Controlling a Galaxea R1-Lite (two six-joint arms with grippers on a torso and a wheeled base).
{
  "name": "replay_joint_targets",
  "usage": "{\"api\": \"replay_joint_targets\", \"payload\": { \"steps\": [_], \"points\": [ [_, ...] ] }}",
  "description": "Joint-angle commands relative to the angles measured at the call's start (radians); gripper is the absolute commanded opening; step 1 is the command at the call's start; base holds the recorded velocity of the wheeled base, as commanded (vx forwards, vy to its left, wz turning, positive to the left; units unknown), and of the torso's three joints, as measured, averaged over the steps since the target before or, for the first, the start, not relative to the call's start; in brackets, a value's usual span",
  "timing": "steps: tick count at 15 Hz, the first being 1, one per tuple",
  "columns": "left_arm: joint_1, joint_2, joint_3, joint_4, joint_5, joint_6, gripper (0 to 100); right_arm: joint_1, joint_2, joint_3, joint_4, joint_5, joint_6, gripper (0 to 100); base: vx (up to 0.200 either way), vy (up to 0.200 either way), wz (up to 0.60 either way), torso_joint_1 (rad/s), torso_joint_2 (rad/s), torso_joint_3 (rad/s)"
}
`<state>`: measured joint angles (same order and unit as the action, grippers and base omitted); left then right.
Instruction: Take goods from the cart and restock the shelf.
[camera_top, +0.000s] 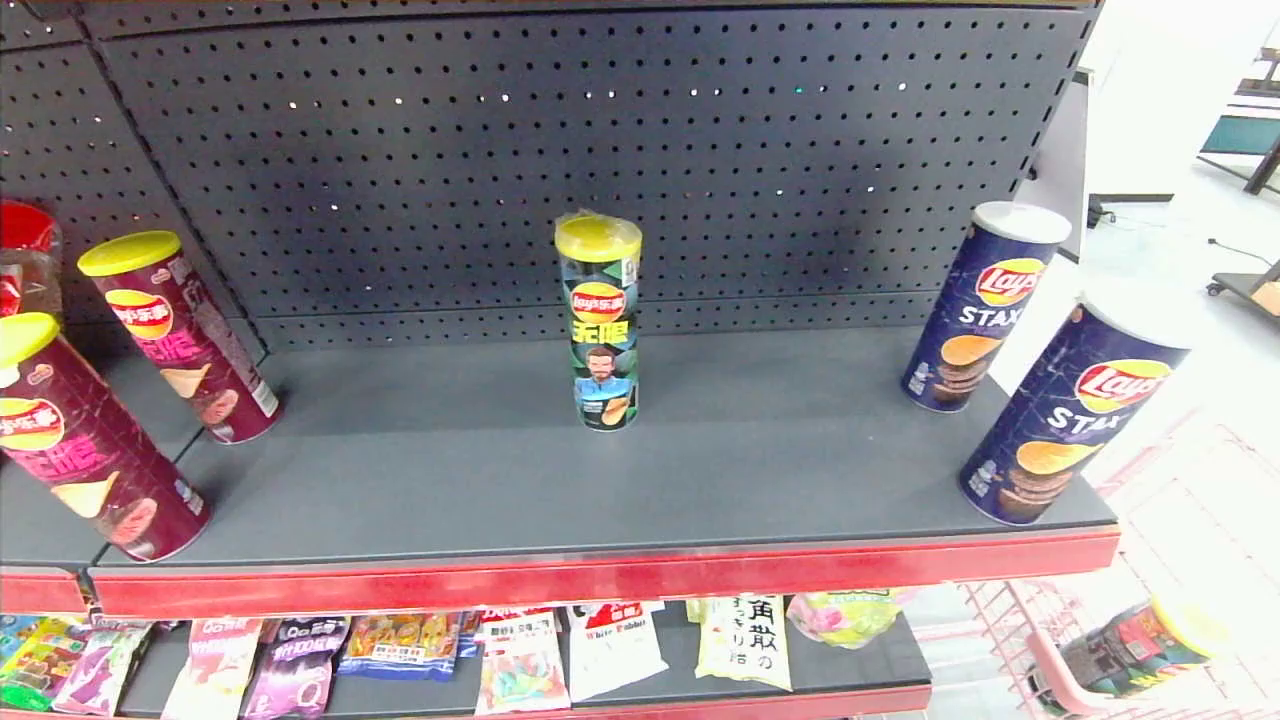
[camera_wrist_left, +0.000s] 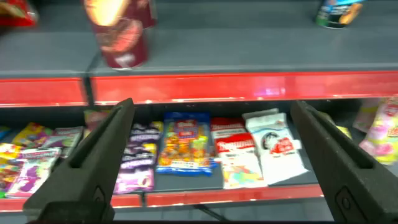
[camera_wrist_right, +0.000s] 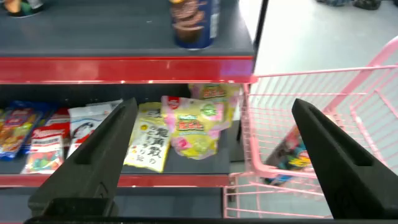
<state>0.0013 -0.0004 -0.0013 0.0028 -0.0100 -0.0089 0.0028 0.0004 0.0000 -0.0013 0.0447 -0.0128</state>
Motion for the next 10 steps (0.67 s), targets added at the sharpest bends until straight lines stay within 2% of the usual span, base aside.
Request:
{"api": "replay_joint_targets", "payload": {
  "steps": [1,4,6,10],
  "points": [
    [0.000,0.000,0.000,0.000,0.001,0.000,100,0.000,0.001,0.000,0.000,0.001,-0.001,100,0.000,-0.200,0.00,-0.007,0.00,0.002],
    [0.000,0.000,0.000,0.000,0.001,0.000,100,0.000,0.001,0.000,0.000,0.004,-0.001,100,0.000,-0.200,0.00,0.005,0.00,0.001],
    [0.000,0.000,0.000,0.000,0.001,0.000,100,0.000,0.001,0.000,-0.002,0.004,-0.001,100,0.000,0.000,0.00,0.000,0.00,0.000],
    [0.000,0.000,0.000,0.000,0.001,0.000,100,0.000,0.001,0.000,-0.002,0.004,0.002,100,0.000,0.000,-0.60,0.004,0.00,0.001]
  ]
}}
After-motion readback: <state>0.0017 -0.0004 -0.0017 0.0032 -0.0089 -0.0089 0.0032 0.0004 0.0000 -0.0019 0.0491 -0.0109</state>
